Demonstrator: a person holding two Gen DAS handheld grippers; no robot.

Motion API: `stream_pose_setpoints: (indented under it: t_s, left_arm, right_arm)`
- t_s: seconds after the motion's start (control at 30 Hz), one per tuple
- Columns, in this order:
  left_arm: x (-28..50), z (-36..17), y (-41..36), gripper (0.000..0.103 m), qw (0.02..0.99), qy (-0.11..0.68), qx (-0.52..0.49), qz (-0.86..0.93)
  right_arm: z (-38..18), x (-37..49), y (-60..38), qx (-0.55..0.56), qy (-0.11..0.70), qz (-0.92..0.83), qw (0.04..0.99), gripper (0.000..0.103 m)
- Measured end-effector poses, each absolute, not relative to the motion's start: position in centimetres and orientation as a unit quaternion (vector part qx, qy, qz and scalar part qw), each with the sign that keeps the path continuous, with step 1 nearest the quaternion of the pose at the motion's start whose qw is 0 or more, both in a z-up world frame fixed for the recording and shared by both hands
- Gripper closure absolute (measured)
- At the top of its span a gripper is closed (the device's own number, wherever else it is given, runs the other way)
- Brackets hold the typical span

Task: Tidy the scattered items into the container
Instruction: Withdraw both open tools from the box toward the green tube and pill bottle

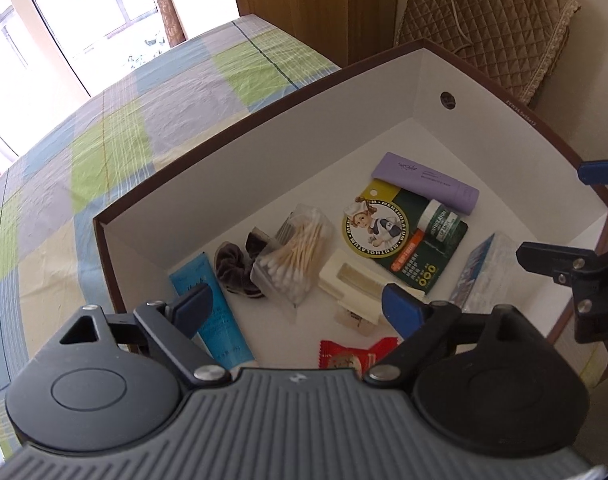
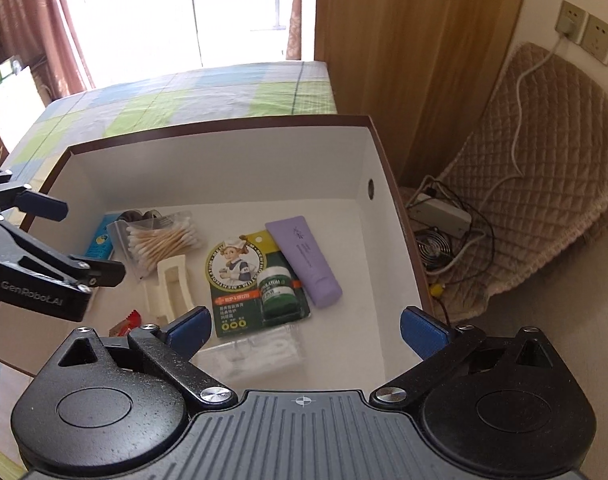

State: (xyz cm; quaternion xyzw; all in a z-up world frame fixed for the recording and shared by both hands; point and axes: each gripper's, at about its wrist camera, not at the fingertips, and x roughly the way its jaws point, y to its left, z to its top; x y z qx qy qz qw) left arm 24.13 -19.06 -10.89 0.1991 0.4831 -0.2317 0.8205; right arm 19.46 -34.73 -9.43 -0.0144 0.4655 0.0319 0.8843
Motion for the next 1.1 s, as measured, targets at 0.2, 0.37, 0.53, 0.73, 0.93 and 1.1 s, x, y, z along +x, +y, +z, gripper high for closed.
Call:
stream_pose_setpoints:
  t_s: [0.2,0.37,0.53,0.73,0.93,1.1]
  left_arm:
    - [22.7,-9.8,-17.8,0.013,0.824,0.488,0.172,-0.232]
    - [21.6,-9.1,-16.9,0.013,0.827,0.492,0.148,-0.229]
    - [20.5,-8.5,-16.0,0.014,0.829,0.496,0.131,-0.223]
    - [19.2,-7.6,-14.8,0.014,0.831,0.502,0.107,-0.214]
    - [17.6,-7.1,-13.7,0.014,0.833,0.507,0.086,-0.204]
    - [15.9,-6.6,-13.2,0.013,0.836,0.503,0.086,-0.199]
  right_arm:
    - [-9.3,17.6,-34.5,-0.003,0.46,0.02,0.888,0.0]
    - [-9.0,16.2,-34.1,0.006,0.449,0.011,0.893,0.0]
    - [-8.4,15.4,-33.9,0.019,0.444,0.008,0.896,0.0]
    - [-7.5,14.4,-33.9,0.041,0.435,0.006,0.9,0.0]
    - [-6.9,13.2,-33.4,0.065,0.429,0.005,0.901,0.0]
    - [-6.6,12.1,-32.6,0.079,0.428,0.01,0.9,0.0]
